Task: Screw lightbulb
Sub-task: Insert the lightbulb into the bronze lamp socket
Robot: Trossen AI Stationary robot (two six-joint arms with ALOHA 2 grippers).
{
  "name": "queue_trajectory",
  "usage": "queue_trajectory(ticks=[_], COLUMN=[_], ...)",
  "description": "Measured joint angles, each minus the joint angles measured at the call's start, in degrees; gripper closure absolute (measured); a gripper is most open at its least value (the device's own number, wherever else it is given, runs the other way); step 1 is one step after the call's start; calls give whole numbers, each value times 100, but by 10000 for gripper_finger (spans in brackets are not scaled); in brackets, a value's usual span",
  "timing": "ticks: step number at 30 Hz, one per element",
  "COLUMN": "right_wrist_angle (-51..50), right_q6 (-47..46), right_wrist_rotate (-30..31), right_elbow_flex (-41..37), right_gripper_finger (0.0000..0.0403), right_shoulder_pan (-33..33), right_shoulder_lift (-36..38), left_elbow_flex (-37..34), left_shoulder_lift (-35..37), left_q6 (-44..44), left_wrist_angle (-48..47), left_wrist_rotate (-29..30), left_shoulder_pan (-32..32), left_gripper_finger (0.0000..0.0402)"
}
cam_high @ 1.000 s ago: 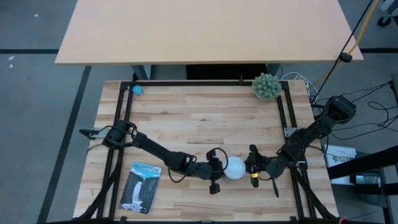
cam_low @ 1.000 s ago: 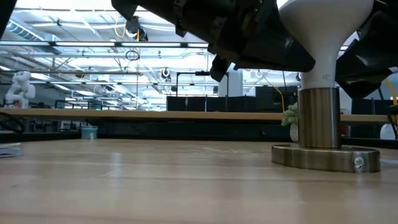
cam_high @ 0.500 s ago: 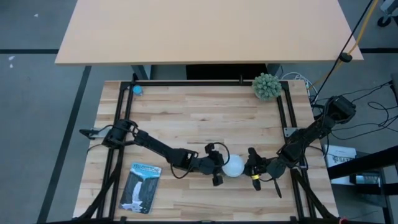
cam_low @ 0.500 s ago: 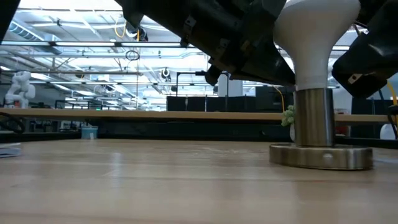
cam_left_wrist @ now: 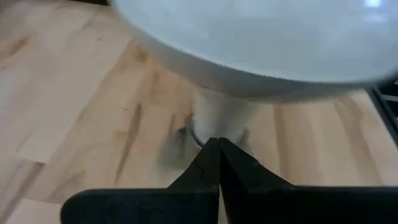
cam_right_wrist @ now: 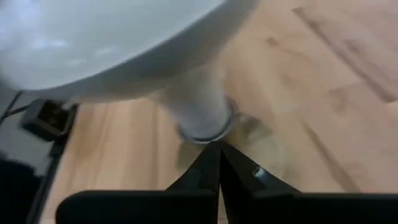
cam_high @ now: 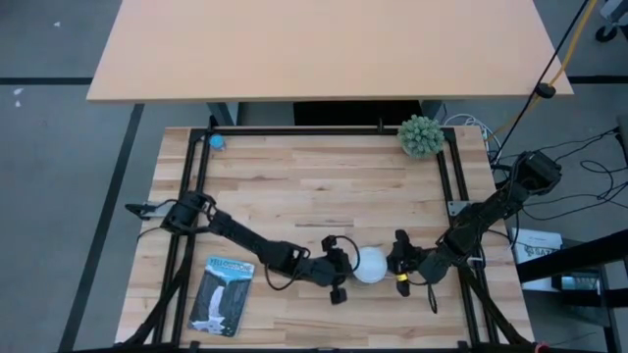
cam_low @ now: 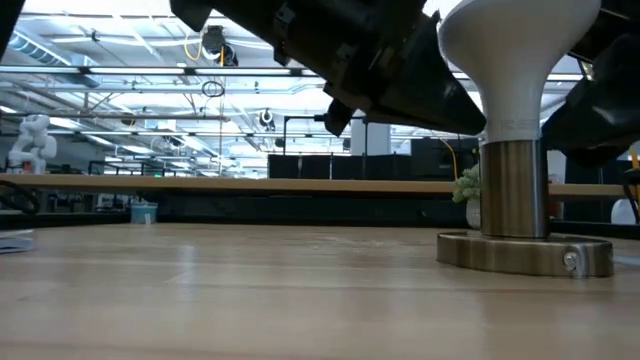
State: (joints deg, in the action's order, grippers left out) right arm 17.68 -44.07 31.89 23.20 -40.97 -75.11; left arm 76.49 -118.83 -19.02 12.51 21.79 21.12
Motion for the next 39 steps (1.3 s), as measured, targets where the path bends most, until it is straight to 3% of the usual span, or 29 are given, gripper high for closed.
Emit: queue_trajectory(ticks=[6, 22, 39], right_wrist_angle=[185, 635, 789], right_q6=[256, 420, 419], right_wrist_rotate=[622, -61, -253], right_elbow_flex=[-2, -17, 0], right_gripper_finger=[403, 403, 403], right_shoulder_pan=[14, 9, -2], right_shoulder_lift=[0, -2, 0], left_elbow_flex=[0, -2, -2], left_shoulder_lift=[-2, -2, -2], left_q6=[-8, 6, 1], left_wrist_angle=[198, 183, 165], left_wrist_rotate=[-312, -381, -49], left_shoulder_pan=[77, -96, -194], left_gripper_finger=[401, 401, 401])
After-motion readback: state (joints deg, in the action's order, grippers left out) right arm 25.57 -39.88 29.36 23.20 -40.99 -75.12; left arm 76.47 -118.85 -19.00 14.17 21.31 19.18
